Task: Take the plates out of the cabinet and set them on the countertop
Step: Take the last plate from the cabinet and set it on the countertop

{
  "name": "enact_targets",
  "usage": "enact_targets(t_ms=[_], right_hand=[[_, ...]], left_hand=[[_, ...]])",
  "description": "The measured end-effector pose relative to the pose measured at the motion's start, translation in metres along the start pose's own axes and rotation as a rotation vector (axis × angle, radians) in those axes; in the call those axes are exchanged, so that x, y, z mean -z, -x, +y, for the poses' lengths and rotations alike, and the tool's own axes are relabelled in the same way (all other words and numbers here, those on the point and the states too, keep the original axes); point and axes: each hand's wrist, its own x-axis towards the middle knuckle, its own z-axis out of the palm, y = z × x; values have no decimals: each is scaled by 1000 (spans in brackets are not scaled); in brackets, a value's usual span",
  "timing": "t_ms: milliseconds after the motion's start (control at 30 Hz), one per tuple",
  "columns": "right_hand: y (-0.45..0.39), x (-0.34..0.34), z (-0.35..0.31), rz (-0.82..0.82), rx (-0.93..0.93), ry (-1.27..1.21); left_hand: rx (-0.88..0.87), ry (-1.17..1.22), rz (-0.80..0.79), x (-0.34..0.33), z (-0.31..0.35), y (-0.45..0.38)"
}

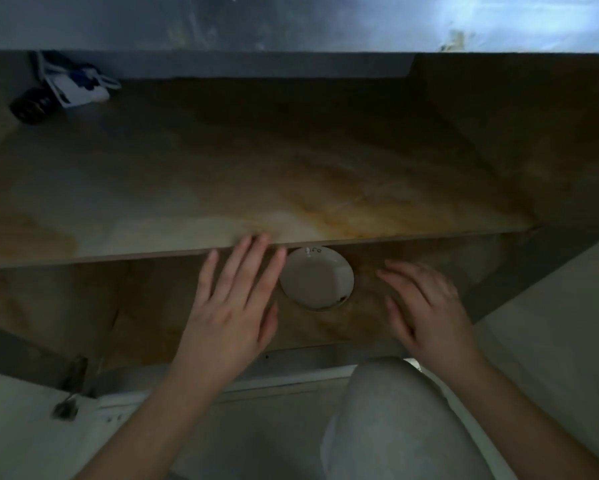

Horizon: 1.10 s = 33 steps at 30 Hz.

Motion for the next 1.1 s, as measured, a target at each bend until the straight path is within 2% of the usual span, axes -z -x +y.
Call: enact_targets(t_ms=[133,267,467,600,800,1100], right_hand=[[10,-37,28,-213,-119,-62],[17,-88,55,-510,-313,-149],[22,-162,67,-829,-198,-145],[21,-199,75,-979,-197,-39],[33,-233,82,-1136,-133,28],[36,-235,79,-1085,-124,34]], left_hand=[[-40,102,-94,-31,17,24],[-23,180,-330,-71,14,27],[125,186,-759,-145,24,27],[169,176,-923,-181,34,29],[186,157,-948,-214,25,38],[170,137,-941,-246,35,26]])
